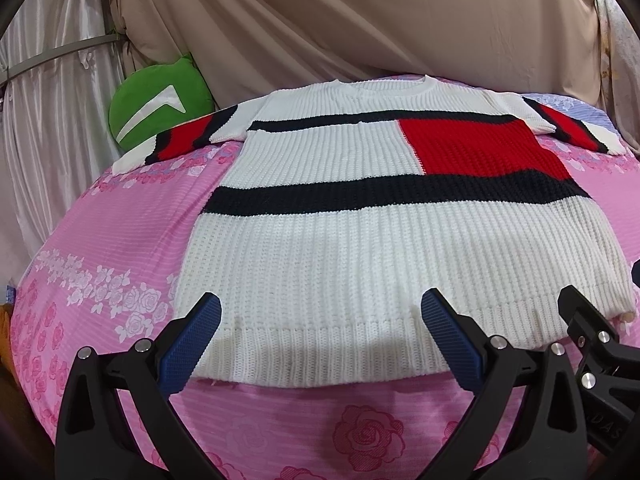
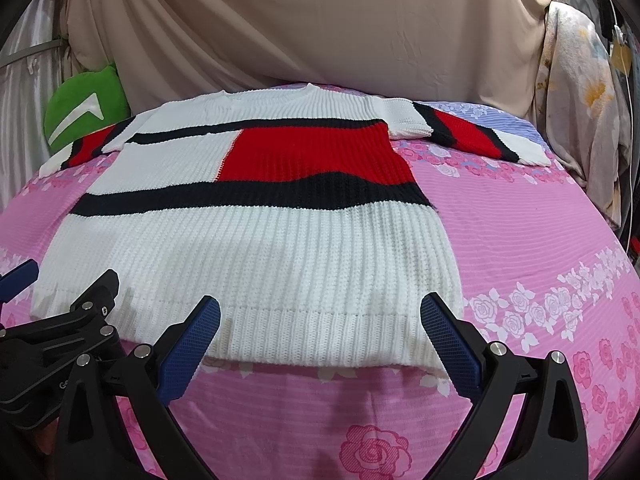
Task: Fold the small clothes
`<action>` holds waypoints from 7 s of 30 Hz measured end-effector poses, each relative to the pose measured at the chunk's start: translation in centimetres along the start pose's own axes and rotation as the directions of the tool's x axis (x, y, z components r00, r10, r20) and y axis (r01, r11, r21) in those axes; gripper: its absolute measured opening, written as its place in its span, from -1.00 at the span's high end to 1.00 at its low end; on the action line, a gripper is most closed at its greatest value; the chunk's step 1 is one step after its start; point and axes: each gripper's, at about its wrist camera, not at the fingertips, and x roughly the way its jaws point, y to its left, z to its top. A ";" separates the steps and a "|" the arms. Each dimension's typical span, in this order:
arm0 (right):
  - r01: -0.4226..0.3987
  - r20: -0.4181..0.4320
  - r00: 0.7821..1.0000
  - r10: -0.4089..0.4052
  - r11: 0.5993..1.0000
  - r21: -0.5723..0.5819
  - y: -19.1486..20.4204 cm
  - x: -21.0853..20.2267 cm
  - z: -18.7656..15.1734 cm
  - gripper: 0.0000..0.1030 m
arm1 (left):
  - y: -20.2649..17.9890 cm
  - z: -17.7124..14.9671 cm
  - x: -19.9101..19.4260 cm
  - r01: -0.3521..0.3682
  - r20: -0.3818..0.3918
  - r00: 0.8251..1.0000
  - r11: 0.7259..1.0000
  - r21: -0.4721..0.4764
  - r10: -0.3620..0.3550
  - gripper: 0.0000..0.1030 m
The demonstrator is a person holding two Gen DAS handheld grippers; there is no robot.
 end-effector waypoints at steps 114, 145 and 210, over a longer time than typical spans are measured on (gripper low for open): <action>-0.484 -0.105 0.874 0.474 0.833 -0.267 8.8 21.1 27.7 0.71 | 8.5 19.6 15.5 0.094 0.009 0.996 0.984 -0.150 -0.093 -0.90; -0.201 -0.082 0.976 0.204 0.979 0.046 -12.9 22.4 22.3 -0.24 | 3.2 25.1 22.2 0.255 -0.064 0.964 0.966 -0.054 -0.258 0.85; -0.187 -0.079 0.980 0.183 0.981 -0.056 -6.4 18.0 23.4 0.33 | 8.1 23.7 19.5 0.151 -0.060 0.985 0.974 -0.166 -0.163 -0.01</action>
